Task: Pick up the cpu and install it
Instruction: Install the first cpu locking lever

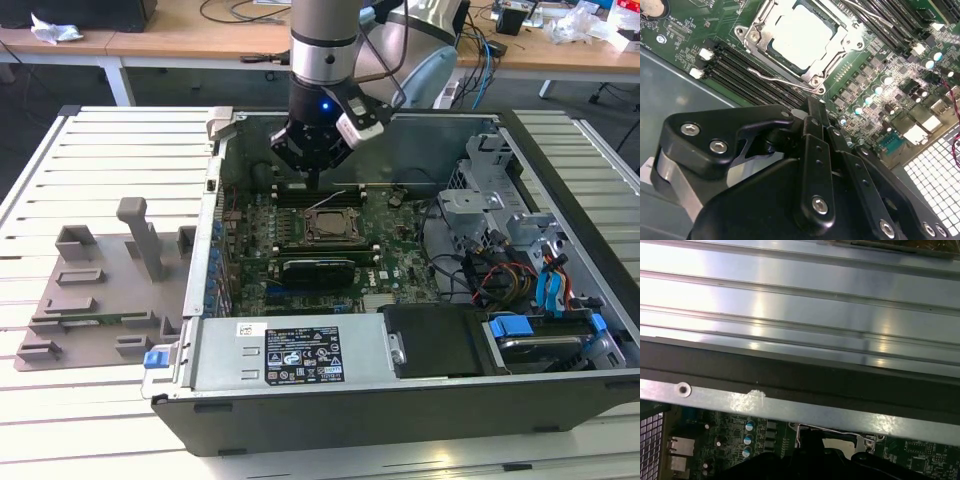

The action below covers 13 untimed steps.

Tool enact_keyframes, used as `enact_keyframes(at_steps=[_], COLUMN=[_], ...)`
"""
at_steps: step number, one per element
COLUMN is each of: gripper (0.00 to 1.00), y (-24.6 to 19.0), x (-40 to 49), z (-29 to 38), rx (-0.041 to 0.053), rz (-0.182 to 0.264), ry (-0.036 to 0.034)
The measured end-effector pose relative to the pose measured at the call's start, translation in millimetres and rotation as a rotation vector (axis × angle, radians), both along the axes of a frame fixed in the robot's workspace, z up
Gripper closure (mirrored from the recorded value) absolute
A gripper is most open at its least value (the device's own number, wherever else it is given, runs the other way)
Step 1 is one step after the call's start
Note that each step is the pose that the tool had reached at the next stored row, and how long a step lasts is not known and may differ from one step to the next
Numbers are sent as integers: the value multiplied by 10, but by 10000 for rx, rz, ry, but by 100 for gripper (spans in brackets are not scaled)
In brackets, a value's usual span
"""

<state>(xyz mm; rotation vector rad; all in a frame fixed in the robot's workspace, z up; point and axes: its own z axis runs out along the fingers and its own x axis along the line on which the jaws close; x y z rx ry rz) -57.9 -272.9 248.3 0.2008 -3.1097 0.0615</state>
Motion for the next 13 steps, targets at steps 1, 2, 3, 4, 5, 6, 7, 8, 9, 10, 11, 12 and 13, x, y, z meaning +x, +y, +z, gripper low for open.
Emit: enact_keyframes(at_steps=[1,2,3,4,5,6,7,8,9,10,11,12,13], gripper=[89,89,89,89,89,89,89,89,89,89,89,89,89], y=[0,0,0,0,0,0,3,6,8,14,16,16,16], x=[0,0,0,0,0,4,23,31,36,59,98,130,155], z=[-12,-30,-45,-64,-103,-182,-255,-263,-268,-278,-288,-296,-304], rx=[-1,0,0,0,0,0,1,-1,0,0,0,-2,-2], rz=[0,0,0,0,0,-1,0,1,0,-1,-1,0,-1], ry=[0,-1,0,-1,-1,-1,-1,0,0,-1,-1,0,0])
